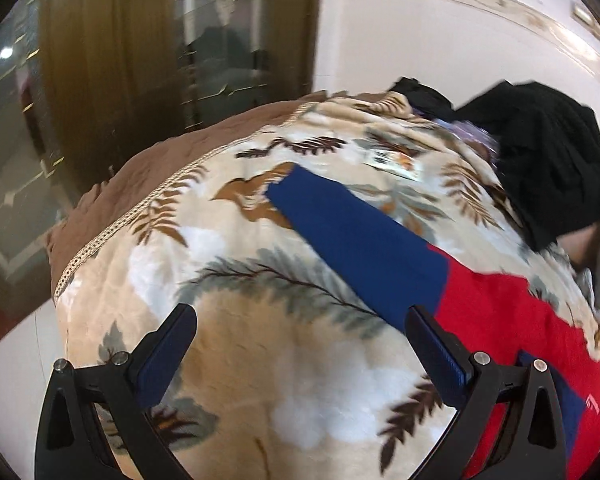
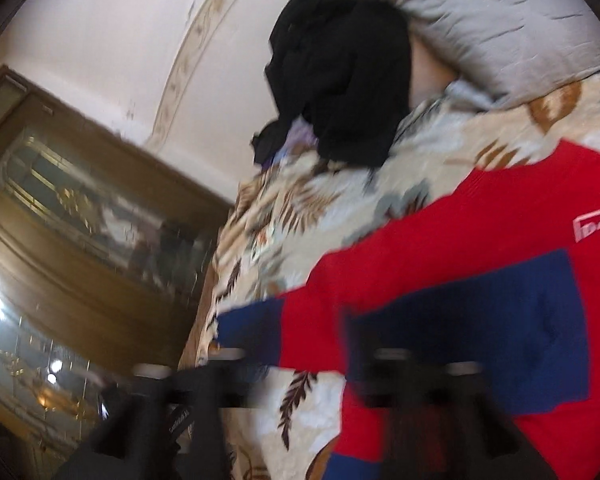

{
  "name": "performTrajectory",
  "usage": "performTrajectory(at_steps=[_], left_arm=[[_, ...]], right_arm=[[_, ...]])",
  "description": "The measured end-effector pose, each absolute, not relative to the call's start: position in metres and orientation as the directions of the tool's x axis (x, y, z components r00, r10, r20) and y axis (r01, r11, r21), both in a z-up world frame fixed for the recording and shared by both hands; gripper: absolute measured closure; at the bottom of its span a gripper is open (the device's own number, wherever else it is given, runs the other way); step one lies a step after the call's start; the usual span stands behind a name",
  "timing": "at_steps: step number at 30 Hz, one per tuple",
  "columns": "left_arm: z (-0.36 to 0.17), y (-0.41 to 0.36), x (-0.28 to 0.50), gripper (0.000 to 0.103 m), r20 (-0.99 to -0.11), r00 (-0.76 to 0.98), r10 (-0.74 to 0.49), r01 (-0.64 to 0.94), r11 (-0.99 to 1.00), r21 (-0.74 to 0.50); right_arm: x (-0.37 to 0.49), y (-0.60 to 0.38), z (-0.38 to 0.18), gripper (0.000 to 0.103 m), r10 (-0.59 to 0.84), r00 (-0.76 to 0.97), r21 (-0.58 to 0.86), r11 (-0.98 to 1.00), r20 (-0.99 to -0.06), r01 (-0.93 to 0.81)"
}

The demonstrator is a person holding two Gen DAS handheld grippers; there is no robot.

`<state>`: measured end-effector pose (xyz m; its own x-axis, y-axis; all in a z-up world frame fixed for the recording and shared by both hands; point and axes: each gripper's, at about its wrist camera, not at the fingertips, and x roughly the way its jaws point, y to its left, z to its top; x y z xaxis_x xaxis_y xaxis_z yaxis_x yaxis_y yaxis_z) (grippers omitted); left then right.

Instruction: Fold small clothes

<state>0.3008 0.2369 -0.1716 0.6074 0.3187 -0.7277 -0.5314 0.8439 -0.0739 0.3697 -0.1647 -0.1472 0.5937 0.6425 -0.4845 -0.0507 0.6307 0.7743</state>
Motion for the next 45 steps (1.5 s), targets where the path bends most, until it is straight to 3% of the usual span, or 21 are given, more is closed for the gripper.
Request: performTrajectory(at_steps=[1, 7, 14, 23, 26, 28, 30, 43, 44, 45], left_arm=[[-0.172, 0.244, 0.301, 0.000, -0.728, 0.605, 0.322, -0.541, 0.837, -0.080], [-0.182, 0.276, 0.313, 0.000, -0.758, 0.591, 0.277, -0.561, 0.816, -0.139], [-0.201, 0.322, 0.324, 0.000, -0.788, 0.604, 0.118, -0.568, 0.757, -0.322], [-0.206, 0.350, 0.349, 0.001, -0.680, 0.728, -0.090, -0.467, 0.661, -0.588], [-0.208, 0.348, 0.362, 0.006, -0.622, 0.765, -0.168, -0.402, 0.630, -0.665], [-0.215, 0.344, 0.374, 0.027, -0.625, 0.755, -0.196, -0.399, 0.620, -0.676], [-0.230, 0.343, 0.385, 0.039, -0.618, 0.745, -0.250, -0.389, 0.590, -0.708], [-0.262, 0.348, 0.425, 0.040, -0.634, 0.746, -0.201, -0.451, 0.548, -0.705], [-0.262, 0.349, 0.425, 0.043, -0.636, 0.746, -0.195, -0.451, 0.555, -0.699], [-0.262, 0.348, 0.428, 0.056, -0.639, 0.746, -0.184, -0.452, 0.565, -0.690]], right_arm=[[0.364, -0.165, -0.146, 0.015, 0.643, 0.612, 0.788, 0.613, -0.459, -0.054], [0.344, -0.195, -0.145, 0.016, 0.570, 0.656, 0.722, 0.690, -0.495, -0.054], [0.304, -0.243, -0.163, 0.017, 0.487, 0.661, 0.611, 0.789, -0.570, -0.055], [0.264, -0.277, -0.200, 0.020, 0.524, 0.579, 0.594, 0.800, -0.625, -0.083], [0.258, -0.287, -0.204, 0.020, 0.533, 0.580, 0.597, 0.796, -0.616, -0.098], [0.257, -0.294, -0.206, 0.020, 0.542, 0.585, 0.611, 0.785, -0.603, -0.097], [0.258, -0.299, -0.209, 0.020, 0.552, 0.587, 0.629, 0.772, -0.592, -0.091], [0.264, -0.308, -0.219, 0.020, 0.603, 0.572, 0.691, 0.718, -0.556, -0.085], [0.264, -0.309, -0.220, 0.021, 0.604, 0.572, 0.694, 0.715, -0.555, -0.082], [0.263, -0.310, -0.221, 0.021, 0.604, 0.572, 0.695, 0.714, -0.555, -0.080]])
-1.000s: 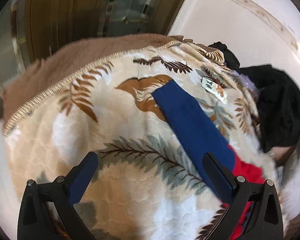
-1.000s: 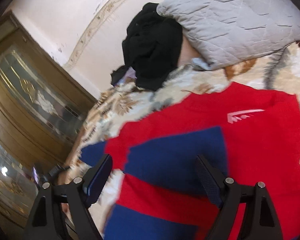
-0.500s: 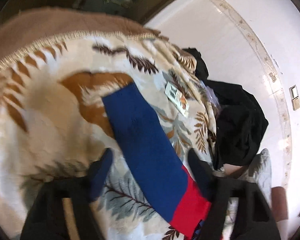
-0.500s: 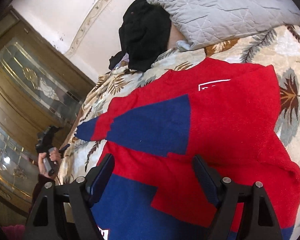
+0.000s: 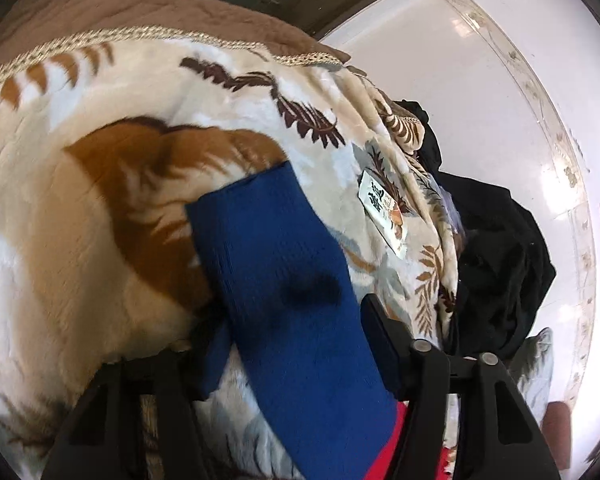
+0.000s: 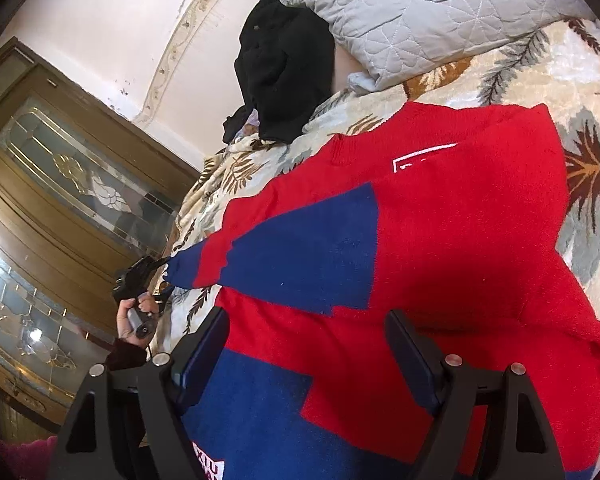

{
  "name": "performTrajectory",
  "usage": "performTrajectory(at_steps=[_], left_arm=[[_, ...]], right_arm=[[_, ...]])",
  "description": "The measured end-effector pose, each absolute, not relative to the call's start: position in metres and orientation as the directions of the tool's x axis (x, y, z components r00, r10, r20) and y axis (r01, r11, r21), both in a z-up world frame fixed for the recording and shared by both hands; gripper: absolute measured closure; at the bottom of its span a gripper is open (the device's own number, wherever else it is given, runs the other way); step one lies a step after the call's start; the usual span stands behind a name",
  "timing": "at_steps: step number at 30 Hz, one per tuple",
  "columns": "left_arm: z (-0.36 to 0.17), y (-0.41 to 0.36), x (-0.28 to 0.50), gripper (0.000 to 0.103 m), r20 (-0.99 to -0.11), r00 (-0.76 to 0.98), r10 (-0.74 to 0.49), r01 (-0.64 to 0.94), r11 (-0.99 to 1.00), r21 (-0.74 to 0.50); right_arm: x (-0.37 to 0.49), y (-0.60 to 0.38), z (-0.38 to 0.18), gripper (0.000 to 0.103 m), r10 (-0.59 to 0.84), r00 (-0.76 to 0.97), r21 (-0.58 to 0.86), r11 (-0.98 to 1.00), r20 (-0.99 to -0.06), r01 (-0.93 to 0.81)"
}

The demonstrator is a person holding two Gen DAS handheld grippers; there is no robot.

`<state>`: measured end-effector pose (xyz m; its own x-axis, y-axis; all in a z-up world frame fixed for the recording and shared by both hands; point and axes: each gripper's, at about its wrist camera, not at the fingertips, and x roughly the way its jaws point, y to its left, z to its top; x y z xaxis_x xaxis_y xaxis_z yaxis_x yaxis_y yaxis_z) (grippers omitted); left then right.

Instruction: Fold small clothes

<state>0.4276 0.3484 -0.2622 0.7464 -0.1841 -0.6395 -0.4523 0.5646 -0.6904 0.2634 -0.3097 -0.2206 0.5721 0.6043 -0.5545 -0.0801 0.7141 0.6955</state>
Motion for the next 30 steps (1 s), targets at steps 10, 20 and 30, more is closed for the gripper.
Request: performTrajectory(at_steps=[10, 20, 30], left_arm=[[-0.206, 0.303, 0.418, 0.095, -0.579, 0.810, -0.094, -0.335, 0.736, -0.588], [-0.129, 0.101, 0.391, 0.095, -0.569, 0.772, -0.283, 0.049, 0.919, -0.391], [-0.160, -0.101, 0.340, 0.094, -0.715, 0.481, -0.507, 0.421, 0.849, -0.319]], right_arm=[[0.264, -0.323, -0.217, 0.026, 0.587, 0.601, 0.712, 0.701, -0.542, -0.042], [0.254, -0.356, -0.186, 0.026, 0.522, 0.695, 0.717, 0.697, -0.495, -0.013], [0.259, -0.408, -0.199, 0.026, 0.489, 0.703, 0.781, 0.605, -0.516, 0.153]])
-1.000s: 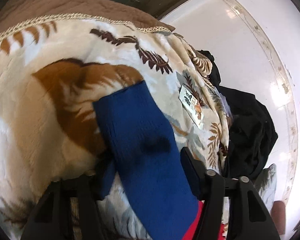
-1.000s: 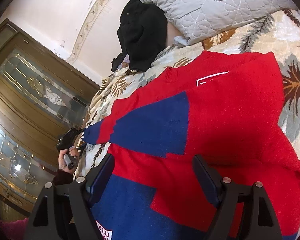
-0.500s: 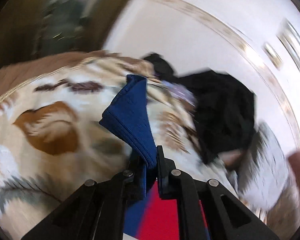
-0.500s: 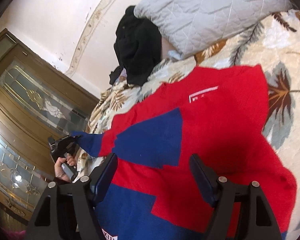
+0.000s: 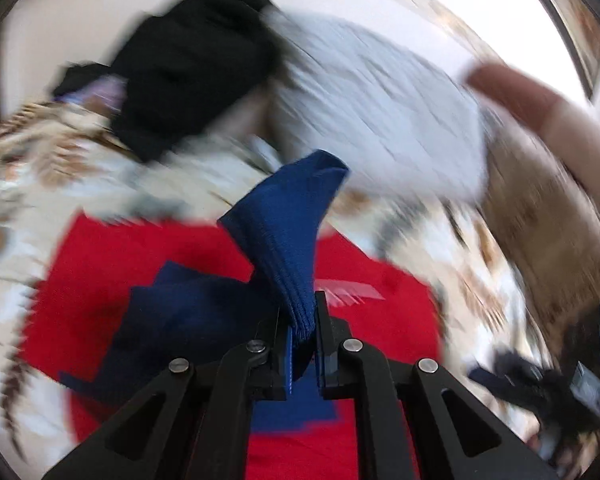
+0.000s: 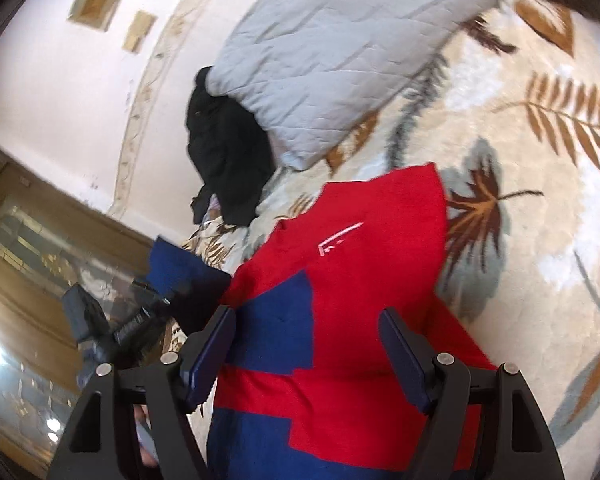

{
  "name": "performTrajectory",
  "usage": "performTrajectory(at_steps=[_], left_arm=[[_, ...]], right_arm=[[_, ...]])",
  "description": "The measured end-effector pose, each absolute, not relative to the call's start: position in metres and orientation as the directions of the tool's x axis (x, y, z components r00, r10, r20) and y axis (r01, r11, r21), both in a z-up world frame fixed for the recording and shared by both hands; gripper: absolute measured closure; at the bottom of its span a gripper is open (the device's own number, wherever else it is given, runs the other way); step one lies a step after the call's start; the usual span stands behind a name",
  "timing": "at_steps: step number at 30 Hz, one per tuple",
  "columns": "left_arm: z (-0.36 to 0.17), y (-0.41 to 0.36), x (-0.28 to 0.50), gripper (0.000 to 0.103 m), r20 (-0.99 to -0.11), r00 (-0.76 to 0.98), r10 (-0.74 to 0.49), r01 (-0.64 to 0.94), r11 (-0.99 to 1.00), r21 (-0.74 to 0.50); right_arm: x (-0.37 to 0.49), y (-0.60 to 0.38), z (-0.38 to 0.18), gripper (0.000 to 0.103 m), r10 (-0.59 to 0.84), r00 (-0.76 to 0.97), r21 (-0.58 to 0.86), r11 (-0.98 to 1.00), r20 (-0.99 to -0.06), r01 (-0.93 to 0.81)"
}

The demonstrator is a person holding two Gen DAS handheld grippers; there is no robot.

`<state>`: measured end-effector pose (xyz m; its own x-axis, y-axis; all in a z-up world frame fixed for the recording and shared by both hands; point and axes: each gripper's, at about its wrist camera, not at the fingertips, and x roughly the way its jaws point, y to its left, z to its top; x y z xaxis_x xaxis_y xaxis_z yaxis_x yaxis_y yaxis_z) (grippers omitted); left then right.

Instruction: Fold small clothes

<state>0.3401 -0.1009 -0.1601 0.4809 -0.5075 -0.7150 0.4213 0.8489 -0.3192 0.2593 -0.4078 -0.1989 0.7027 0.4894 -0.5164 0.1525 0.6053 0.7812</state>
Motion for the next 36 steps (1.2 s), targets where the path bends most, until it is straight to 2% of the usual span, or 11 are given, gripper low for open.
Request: performTrajectory(at_steps=[3, 5, 7, 8, 15, 23, 25, 26, 28, 31, 36], left_arm=[[-0.159, -0.110, 0.317, 0.085, -0.721, 0.392, -0.572, 0.462, 0.800, -0.383], [-0.149, -0.098, 0.308, 0.070, -0.710, 0.434, -0.554, 0.464, 0.813, -0.351], [-0.135, -0.069, 0.302, 0.050, -0.691, 0.536, -0.485, 0.418, 0.864, -0.282], [-0.132, -0.060, 0.303, 0.049, -0.685, 0.561, -0.465, 0.396, 0.877, -0.271], [-0.156, 0.030, 0.344, 0.049, -0.733, 0.629, -0.259, 0.122, 0.964, -0.236], [-0.194, 0.056, 0.365, 0.049, -0.806, 0.535, -0.252, 0.019, 0.958, -0.287], [-0.192, 0.055, 0.362, 0.049, -0.804, 0.538, -0.253, 0.024, 0.958, -0.285], [-0.191, 0.055, 0.361, 0.049, -0.801, 0.542, -0.254, 0.027, 0.958, -0.286], [-0.190, 0.056, 0.359, 0.049, -0.799, 0.543, -0.257, 0.031, 0.958, -0.287], [-0.190, 0.055, 0.359, 0.049, -0.803, 0.536, -0.261, 0.035, 0.957, -0.288], [-0.191, 0.053, 0.359, 0.049, -0.805, 0.530, -0.267, 0.049, 0.957, -0.285]], right_arm=[[0.262, -0.412, -0.206, 0.026, 0.497, 0.684, 0.788, 0.586, -0.534, 0.190], [0.263, -0.413, -0.213, 0.025, 0.519, 0.669, 0.803, 0.560, -0.532, 0.204], [0.266, -0.411, -0.218, 0.025, 0.538, 0.654, 0.811, 0.546, -0.533, 0.212], [0.267, -0.409, -0.219, 0.025, 0.542, 0.651, 0.812, 0.544, -0.532, 0.210], [0.282, -0.406, -0.242, 0.025, 0.503, 0.626, 0.772, 0.572, -0.596, 0.275], [0.289, -0.386, -0.247, 0.027, 0.414, 0.586, 0.651, 0.708, -0.696, 0.273], [0.290, -0.382, -0.249, 0.034, 0.393, 0.577, 0.618, 0.741, -0.716, 0.262], [0.290, -0.379, -0.247, 0.049, 0.382, 0.568, 0.596, 0.763, -0.729, 0.252], [0.290, -0.372, -0.243, 0.064, 0.348, 0.543, 0.535, 0.812, -0.765, 0.233], [0.291, -0.372, -0.237, 0.070, 0.317, 0.535, 0.491, 0.843, -0.783, 0.220], [0.290, -0.370, -0.227, 0.068, 0.278, 0.532, 0.439, 0.875, -0.800, 0.203]])
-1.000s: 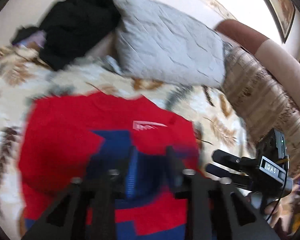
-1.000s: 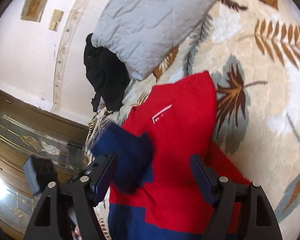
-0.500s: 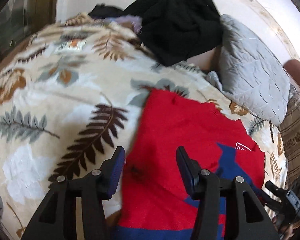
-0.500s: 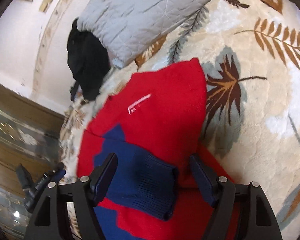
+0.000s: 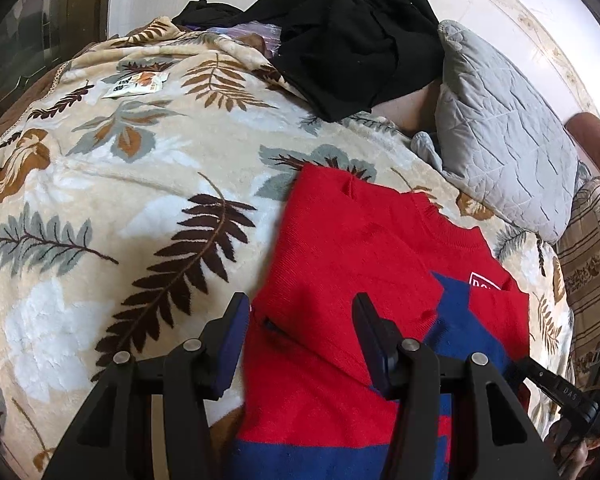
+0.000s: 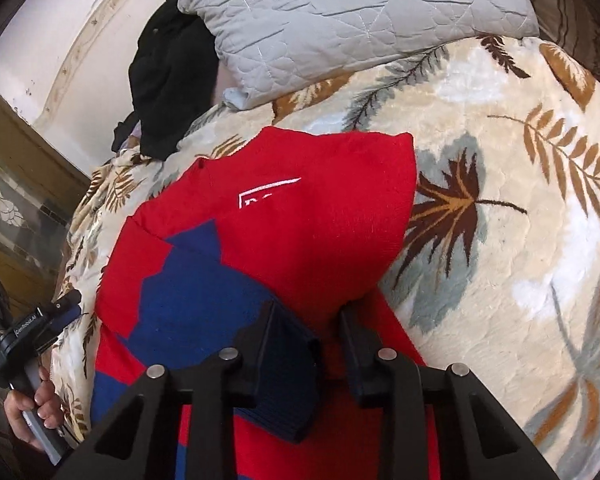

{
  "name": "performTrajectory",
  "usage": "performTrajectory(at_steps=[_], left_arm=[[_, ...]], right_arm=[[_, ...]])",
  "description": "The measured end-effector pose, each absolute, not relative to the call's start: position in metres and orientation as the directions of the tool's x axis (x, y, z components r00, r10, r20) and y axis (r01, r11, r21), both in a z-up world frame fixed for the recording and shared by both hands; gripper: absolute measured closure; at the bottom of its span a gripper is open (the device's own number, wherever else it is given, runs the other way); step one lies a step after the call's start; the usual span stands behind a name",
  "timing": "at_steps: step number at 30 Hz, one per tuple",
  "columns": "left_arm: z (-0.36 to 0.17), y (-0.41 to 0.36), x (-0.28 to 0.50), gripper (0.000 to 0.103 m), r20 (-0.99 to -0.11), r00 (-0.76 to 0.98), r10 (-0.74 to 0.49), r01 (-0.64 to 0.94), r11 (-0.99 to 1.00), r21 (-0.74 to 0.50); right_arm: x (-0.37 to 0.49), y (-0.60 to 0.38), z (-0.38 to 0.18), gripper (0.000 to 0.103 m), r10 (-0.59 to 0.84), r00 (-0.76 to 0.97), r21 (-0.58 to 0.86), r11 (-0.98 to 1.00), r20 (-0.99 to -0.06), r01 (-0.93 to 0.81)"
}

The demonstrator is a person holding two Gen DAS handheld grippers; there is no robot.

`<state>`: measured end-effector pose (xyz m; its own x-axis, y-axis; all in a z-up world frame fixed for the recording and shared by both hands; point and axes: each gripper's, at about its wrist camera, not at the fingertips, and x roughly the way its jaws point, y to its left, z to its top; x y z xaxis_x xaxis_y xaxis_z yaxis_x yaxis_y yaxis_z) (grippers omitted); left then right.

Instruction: Fold small clothes

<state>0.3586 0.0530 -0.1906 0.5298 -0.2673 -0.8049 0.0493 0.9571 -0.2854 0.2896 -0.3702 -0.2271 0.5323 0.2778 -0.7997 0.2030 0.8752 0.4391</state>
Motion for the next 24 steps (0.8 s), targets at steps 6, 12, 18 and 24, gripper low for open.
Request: performTrajectory(at_steps=[6, 12, 18, 24], left_arm=[[-0.193, 0.051, 0.359, 0.049, -0.811, 0.520, -0.267, 0.056, 0.958, -0.280], [-0.196, 0.051, 0.362, 0.049, -0.820, 0.512, -0.255, 0.050, 0.962, -0.268], [-0.199, 0.045, 0.365, 0.049, -0.827, 0.503, -0.253, 0.059, 0.964, -0.259], [-0.200, 0.040, 0.365, 0.049, -0.829, 0.497, -0.255, 0.074, 0.965, -0.252]], right_arm=[[0.292, -0.391, -0.238, 0.066, 0.385, 0.562, 0.580, 0.784, -0.733, 0.220], [0.292, -0.389, -0.246, 0.066, 0.445, 0.563, 0.634, 0.749, -0.697, 0.192], [0.281, -0.385, -0.229, 0.066, 0.407, 0.587, 0.583, 0.800, -0.700, 0.141], [0.288, -0.378, -0.231, 0.066, 0.404, 0.576, 0.556, 0.824, -0.711, 0.108]])
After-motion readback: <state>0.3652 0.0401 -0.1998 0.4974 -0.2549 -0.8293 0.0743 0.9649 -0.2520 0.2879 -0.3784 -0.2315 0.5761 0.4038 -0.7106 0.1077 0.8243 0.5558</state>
